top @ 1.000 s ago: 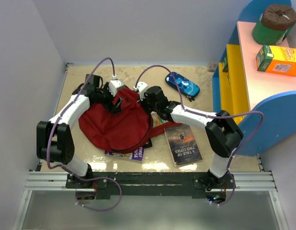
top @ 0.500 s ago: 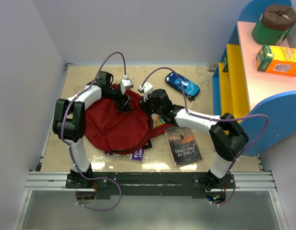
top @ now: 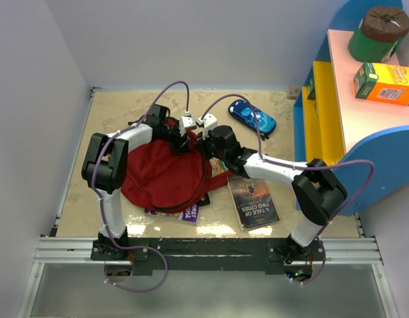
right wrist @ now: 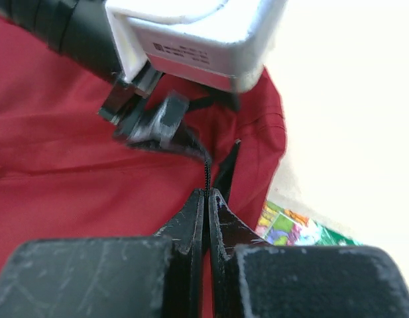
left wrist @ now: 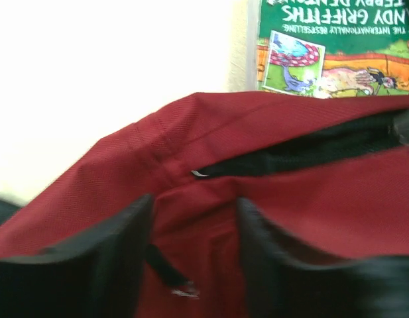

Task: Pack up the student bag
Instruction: Unzip the student bag at the center of the board.

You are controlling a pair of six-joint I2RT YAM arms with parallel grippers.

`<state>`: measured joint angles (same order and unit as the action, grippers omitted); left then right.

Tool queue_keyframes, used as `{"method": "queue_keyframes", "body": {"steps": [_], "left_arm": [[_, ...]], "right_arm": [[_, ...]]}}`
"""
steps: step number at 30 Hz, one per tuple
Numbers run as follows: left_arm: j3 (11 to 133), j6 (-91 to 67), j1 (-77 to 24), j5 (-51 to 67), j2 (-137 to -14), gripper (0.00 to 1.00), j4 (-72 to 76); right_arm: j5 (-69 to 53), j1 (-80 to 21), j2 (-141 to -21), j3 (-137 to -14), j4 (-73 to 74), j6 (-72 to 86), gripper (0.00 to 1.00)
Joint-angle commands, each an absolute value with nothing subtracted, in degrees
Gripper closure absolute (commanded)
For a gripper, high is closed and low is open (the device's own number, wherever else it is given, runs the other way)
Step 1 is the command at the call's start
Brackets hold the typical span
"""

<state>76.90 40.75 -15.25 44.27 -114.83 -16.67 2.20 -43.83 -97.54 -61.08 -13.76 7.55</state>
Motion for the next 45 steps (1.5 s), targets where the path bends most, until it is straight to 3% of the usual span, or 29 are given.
{"method": "queue_keyframes", "body": {"steps": [1,4,9,18,29,32,36,41,42,45], "left_arm": [[72.9,39.7,-15.5,39.6,-112.2,0.58,-7.3],[73.7,36.8,-15.3,38.3,-112.7,0.83,-7.7],[74.2,28.6,-13.7,35.3,-113.1,1.00,-5.5],[73.7,15.4,-12.0,32.8,-112.9,1.00,-2.2],[69.8,12.5,-12.8,25.3,-109.5,1.00,4.3],[70.0,12.9,-12.8,27.2,-107.4,0.76,1.0],[74.4,18.3,-12.7,39.8,-103.9,0.44,-13.9],[74.3,28.6,-12.7,53.2,-96.7,0.16,-30.2],[74.0,29.8,-12.7,56.7,-95.3,0.00,-32.0],[71.7,31.6,-12.7,63.0,-93.9,0.00,-35.9]], "right_arm": [[6.8,-43.9,-91.0,-58.1,-15.3,9.0,1.00],[8.6,-43.9,-89.9,-56.5,-14.2,9.6,1.00],[9.1,-44.6,-85.4,-51.2,-14.2,12.2,1.00],[13.0,-52.3,-80.2,-45.8,-12.8,18.3,1.00],[22.3,-64.8,-84.1,-50.8,-5.5,24.3,1.00],[25.3,-64.8,-84.8,-51.6,-2.6,25.5,1.00],[25.0,-64.8,-86.3,-51.7,-3.3,25.4,1.00],[24.0,-64.8,-88.9,-52.6,-4.9,23.9,0.98],[23.5,-64.9,-89.0,-52.5,-5.4,22.9,0.95],[22.9,-64.7,-89.2,-51.7,-7.6,21.2,0.81]]}}
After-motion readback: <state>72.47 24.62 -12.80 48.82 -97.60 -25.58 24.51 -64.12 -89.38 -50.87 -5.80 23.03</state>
